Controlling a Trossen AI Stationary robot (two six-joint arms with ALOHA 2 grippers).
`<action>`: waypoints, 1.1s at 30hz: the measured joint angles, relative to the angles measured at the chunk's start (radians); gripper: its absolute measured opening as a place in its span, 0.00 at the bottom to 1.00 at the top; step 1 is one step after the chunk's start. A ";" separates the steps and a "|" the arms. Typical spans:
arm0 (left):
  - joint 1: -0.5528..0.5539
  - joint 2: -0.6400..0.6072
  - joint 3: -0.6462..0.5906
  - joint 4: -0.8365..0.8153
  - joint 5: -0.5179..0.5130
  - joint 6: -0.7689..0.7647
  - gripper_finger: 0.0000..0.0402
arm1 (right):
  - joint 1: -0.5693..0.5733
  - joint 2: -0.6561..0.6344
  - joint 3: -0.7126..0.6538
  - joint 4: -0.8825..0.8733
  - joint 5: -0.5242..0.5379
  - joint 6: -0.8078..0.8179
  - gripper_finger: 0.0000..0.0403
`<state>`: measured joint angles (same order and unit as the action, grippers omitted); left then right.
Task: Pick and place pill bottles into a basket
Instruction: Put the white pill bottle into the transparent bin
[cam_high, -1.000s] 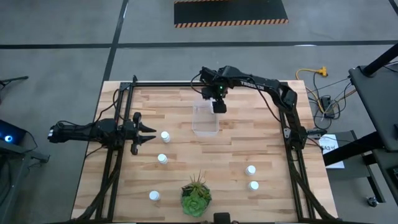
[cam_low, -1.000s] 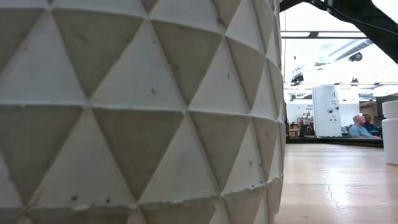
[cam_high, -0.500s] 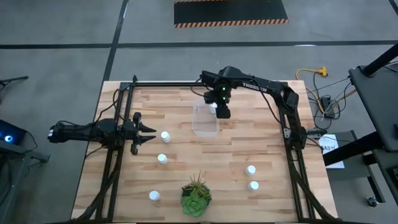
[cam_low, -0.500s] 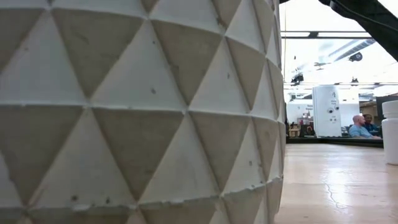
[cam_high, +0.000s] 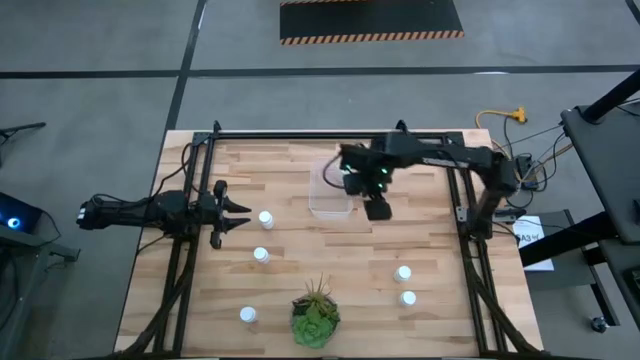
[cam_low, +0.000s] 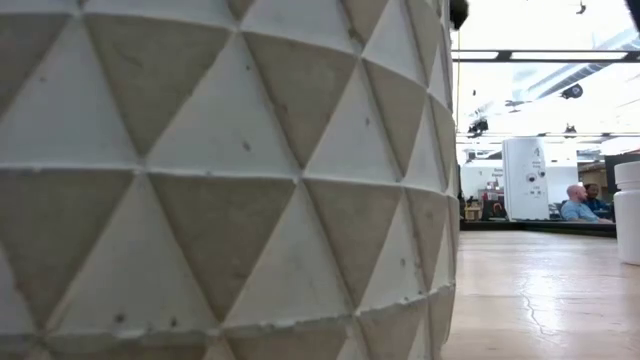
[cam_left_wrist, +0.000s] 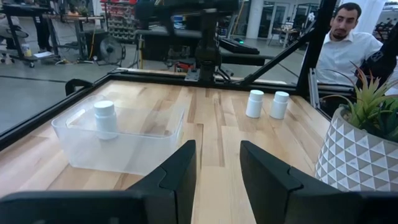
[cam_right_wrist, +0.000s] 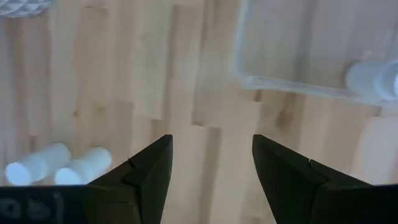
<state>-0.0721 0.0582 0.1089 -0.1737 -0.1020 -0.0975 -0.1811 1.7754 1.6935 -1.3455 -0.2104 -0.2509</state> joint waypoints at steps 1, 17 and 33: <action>0.000 0.000 0.000 0.001 0.000 0.000 0.27 | 0.019 -0.032 -0.033 0.020 0.000 0.014 0.52; 0.000 0.000 0.000 0.000 0.000 0.000 0.27 | 0.347 -0.368 -0.419 0.153 0.064 0.350 0.52; 0.000 -0.001 0.000 0.000 0.000 0.000 0.27 | 0.650 -0.281 -0.427 0.173 0.188 0.506 0.52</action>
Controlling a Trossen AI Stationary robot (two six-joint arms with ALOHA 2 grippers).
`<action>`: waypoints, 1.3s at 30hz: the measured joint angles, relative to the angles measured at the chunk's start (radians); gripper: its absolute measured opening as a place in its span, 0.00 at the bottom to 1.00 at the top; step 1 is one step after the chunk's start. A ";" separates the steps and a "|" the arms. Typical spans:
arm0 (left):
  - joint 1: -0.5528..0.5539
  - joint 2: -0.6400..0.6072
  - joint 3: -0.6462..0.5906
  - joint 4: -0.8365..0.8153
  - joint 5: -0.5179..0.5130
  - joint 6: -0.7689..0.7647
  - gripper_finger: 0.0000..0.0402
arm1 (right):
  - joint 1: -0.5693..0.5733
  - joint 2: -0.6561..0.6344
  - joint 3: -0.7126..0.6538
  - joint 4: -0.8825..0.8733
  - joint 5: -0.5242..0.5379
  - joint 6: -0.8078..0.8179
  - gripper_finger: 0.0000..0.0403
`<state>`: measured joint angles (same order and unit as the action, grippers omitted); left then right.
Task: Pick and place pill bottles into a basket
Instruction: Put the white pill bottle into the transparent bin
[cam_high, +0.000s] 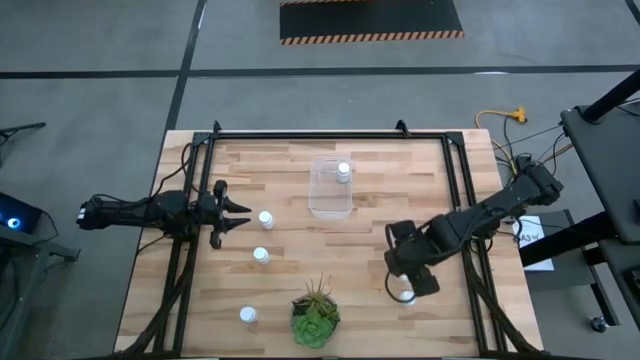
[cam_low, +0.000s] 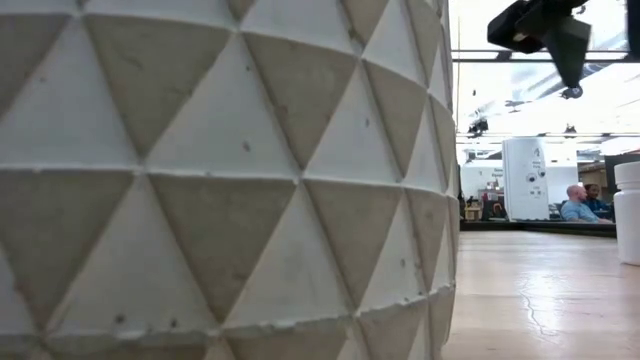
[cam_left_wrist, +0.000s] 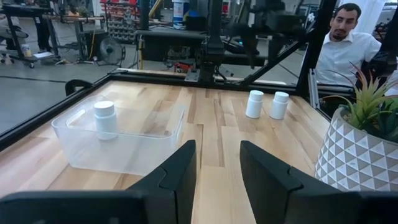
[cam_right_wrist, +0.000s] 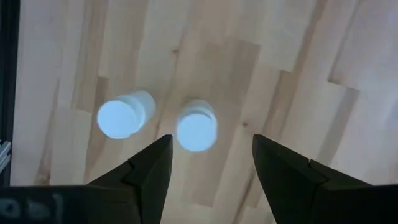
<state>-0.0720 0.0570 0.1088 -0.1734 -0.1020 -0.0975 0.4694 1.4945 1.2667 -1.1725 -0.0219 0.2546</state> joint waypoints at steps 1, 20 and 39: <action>0.000 0.001 0.000 0.000 0.000 0.000 0.27 | 0.012 0.009 0.000 0.007 0.000 0.005 0.52; 0.000 0.001 0.000 0.000 0.000 0.000 0.27 | 0.057 0.063 -0.002 0.070 0.026 0.026 0.52; 0.000 0.001 0.000 0.000 0.000 0.000 0.27 | 0.063 0.066 -0.133 0.183 0.025 0.004 0.52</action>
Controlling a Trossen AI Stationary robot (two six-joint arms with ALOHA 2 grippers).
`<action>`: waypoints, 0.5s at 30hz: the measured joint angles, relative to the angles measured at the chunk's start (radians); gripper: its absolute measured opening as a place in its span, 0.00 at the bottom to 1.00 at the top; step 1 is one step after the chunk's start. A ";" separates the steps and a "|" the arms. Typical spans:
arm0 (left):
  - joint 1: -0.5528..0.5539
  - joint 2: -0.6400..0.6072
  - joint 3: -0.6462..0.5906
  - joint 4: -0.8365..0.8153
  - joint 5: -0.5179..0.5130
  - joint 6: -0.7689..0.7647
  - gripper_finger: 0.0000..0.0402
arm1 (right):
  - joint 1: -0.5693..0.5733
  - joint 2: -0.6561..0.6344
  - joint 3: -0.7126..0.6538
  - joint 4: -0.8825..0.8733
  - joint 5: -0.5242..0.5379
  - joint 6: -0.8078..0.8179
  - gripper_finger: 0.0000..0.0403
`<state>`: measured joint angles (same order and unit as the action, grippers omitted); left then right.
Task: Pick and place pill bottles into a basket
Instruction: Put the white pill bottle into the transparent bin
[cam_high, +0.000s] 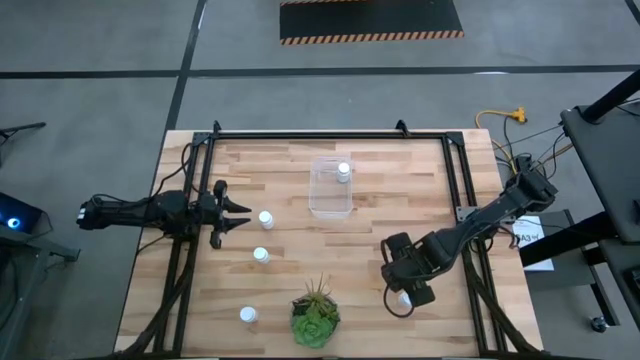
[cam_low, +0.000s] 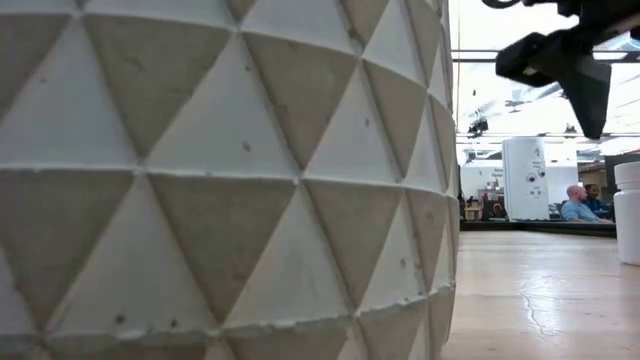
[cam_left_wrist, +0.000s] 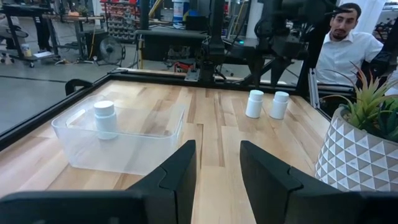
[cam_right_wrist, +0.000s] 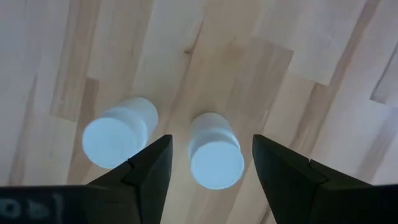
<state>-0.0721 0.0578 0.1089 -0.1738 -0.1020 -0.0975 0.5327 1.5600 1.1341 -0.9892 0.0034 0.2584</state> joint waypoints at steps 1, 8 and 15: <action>0.000 0.000 0.000 0.000 0.000 0.000 0.27 | 0.000 0.000 -0.010 0.008 0.000 0.000 0.52; 0.000 0.000 0.000 0.000 0.000 0.000 0.27 | 0.000 0.000 -0.063 0.035 0.000 0.002 0.52; 0.000 0.000 0.000 0.000 0.000 0.000 0.27 | 0.000 -0.001 -0.092 0.072 0.000 0.003 0.52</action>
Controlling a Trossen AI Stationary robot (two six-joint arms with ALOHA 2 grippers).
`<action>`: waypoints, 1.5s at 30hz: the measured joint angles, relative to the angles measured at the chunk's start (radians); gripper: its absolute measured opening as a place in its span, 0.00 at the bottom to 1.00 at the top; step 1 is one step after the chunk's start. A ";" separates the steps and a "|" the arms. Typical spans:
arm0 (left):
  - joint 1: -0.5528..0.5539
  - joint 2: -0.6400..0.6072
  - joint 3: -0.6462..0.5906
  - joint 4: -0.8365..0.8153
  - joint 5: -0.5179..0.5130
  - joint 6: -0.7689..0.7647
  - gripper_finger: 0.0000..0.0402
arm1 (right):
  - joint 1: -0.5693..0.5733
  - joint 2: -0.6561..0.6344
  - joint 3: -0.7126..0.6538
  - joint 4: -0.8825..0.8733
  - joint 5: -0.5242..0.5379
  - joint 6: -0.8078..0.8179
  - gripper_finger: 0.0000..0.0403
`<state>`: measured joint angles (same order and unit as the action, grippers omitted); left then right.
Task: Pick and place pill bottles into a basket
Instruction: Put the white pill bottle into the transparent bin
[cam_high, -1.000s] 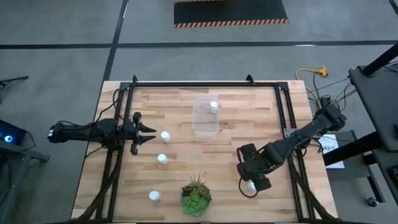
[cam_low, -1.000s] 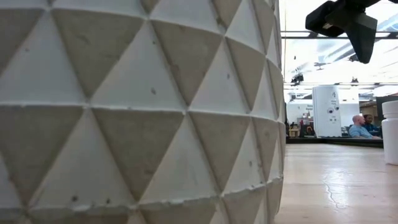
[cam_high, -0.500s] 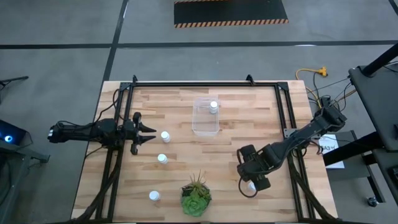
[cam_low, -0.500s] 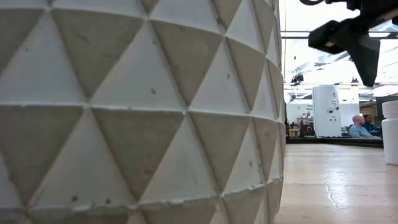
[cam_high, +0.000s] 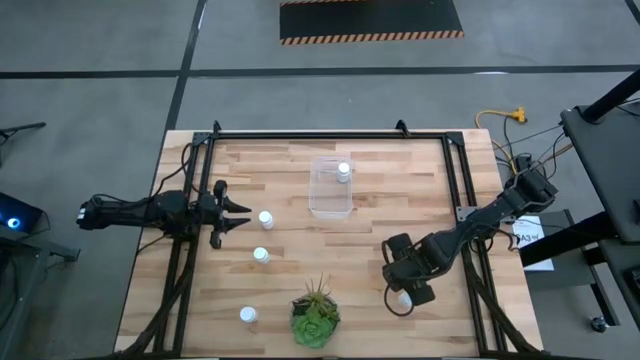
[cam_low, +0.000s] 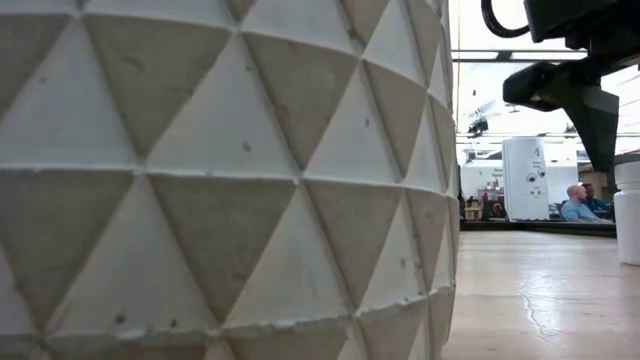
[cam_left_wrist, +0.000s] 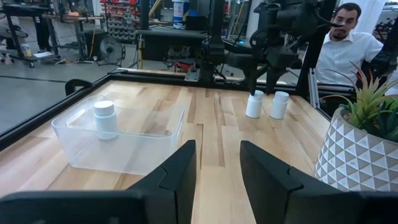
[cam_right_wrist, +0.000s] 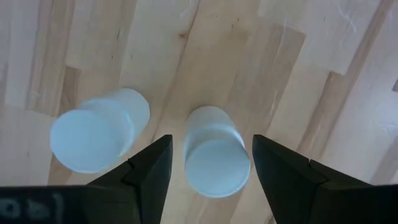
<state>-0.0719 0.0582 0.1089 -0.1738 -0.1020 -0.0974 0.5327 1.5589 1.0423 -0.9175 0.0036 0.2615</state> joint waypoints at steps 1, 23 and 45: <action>0.000 0.000 0.000 0.000 0.000 0.000 0.27 | 0.000 0.000 -0.005 0.007 0.000 0.000 0.52; 0.000 0.000 0.000 0.000 0.000 0.000 0.27 | 0.000 0.000 -0.044 0.040 0.000 0.000 0.52; 0.000 0.000 0.000 0.000 0.000 0.000 0.27 | -0.001 0.000 -0.044 0.002 0.023 0.015 0.48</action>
<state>-0.0723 0.0578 0.1089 -0.1738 -0.1020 -0.0975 0.5320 1.5585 0.9981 -0.9153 0.0263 0.2768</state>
